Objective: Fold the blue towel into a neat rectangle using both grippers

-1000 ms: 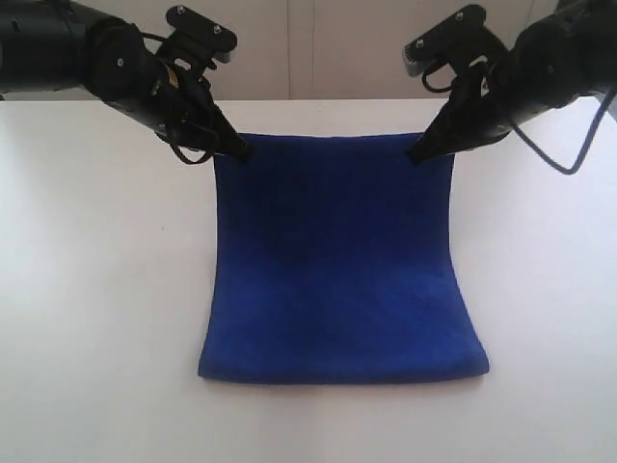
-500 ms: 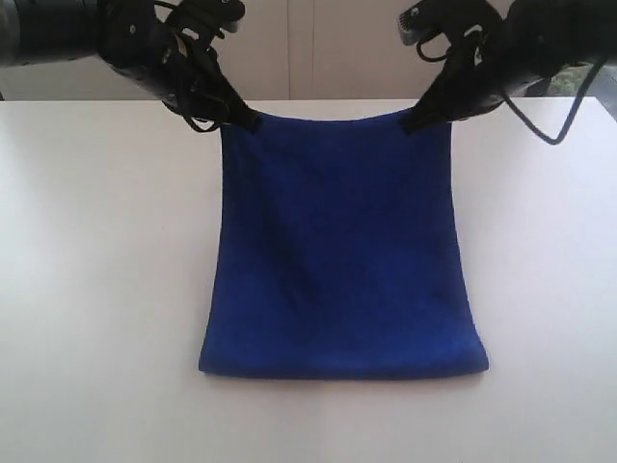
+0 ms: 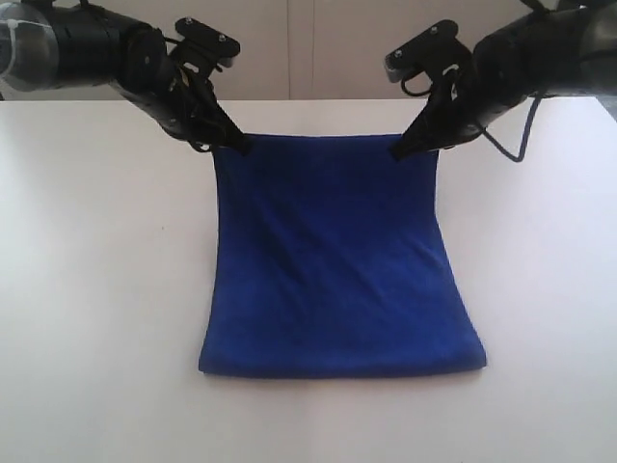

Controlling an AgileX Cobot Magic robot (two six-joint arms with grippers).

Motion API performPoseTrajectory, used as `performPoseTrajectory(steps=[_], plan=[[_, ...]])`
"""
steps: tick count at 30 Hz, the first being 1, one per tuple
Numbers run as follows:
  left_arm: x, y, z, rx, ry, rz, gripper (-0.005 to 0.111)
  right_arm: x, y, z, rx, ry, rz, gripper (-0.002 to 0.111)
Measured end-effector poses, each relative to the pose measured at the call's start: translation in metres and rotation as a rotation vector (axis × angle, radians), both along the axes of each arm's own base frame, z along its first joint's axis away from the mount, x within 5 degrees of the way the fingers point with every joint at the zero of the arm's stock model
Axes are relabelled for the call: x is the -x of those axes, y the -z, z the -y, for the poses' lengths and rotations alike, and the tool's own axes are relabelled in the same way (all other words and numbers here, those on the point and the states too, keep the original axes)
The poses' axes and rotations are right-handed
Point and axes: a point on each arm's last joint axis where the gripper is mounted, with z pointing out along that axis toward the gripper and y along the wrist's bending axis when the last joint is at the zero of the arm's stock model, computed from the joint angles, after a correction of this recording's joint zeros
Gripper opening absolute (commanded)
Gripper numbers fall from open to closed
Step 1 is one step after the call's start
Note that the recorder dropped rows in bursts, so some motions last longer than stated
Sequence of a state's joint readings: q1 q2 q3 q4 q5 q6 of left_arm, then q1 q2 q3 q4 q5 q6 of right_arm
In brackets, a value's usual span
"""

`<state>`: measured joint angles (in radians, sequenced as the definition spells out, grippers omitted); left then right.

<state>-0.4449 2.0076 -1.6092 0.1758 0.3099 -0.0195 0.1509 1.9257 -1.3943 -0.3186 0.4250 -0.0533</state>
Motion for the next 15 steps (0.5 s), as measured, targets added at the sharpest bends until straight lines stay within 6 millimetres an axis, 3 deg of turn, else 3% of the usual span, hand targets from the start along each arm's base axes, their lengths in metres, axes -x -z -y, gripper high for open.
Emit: performPoseTrajectory(steps=[2,5,15], plan=[[-0.003,-0.016,0.001,0.016,-0.001,0.034,0.000,0.000,-0.022,0.001,0.004,0.002,0.045,0.000],[-0.007,-0.027,0.003,0.032,-0.001,0.068,0.000,-0.003,-0.034,0.002,0.001,0.002,0.089,0.000],[-0.023,0.007,0.010,0.022,0.001,0.044,0.000,-0.023,0.012,0.015,-0.011,0.044,0.029,0.000]])
